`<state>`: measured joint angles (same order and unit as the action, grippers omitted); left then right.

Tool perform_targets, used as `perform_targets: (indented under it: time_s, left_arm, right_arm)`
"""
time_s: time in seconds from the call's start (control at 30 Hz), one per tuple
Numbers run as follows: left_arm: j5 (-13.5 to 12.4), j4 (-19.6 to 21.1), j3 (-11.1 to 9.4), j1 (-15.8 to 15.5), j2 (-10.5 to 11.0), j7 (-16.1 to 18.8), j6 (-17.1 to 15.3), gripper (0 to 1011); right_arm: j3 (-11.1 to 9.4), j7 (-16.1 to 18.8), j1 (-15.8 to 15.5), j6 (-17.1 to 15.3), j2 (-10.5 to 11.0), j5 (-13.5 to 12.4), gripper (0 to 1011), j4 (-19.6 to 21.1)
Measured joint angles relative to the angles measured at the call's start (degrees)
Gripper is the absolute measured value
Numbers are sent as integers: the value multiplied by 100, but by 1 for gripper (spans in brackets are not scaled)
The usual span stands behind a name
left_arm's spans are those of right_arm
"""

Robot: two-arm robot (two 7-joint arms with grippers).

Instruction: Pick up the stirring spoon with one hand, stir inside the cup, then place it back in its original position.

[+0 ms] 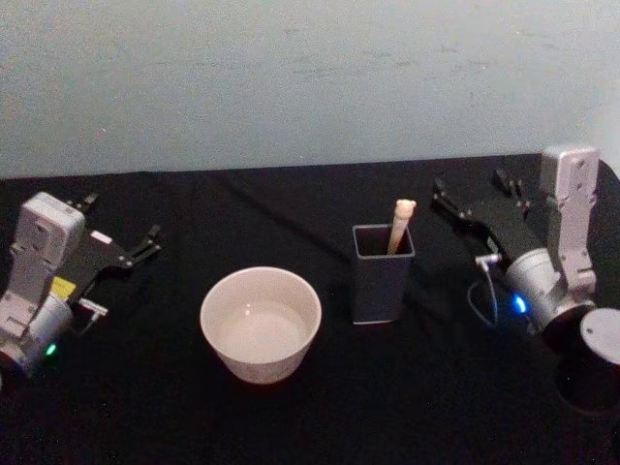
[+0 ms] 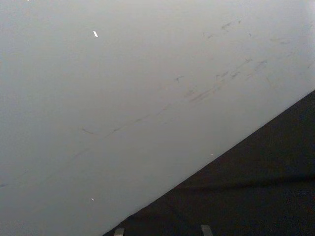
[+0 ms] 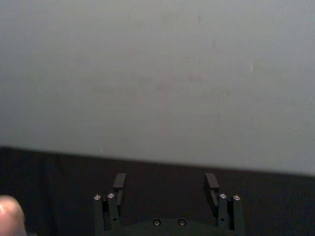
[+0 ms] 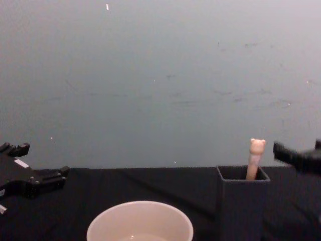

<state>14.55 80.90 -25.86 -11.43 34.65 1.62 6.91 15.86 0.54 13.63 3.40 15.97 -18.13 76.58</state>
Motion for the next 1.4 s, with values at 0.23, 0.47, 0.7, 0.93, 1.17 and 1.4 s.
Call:
perform_targets:
  time_s: [0.23,0.47,0.7,0.93,1.17,1.4]
  left_arm:
    - [0,0,0,0,0,0,0,1001]
    - [0,0,0,0,0,0,0,1001]
    - [0,0,0,0,0,0,0,1001]
    - [0,0,0,0,0,0,0,1001]
    - [0,0,0,0,0,0,0,1002]
    - [0,0,0,0,0,0,0,1001]
  right_arm:
    - [-28,-12,-38,-103,-111,118,1002,-391]
    - [-76,27,-30,-157,-140,133,1002,-437]
    - [-70,26,-28,-150,-137,133,1002,-431]
    - [-66,24,-28,-141,-133,133,1000,-426]
    - [-62,21,-28,-136,-130,130,1002,-423]
    - [-61,16,-28,-131,-129,130,1002,-419]
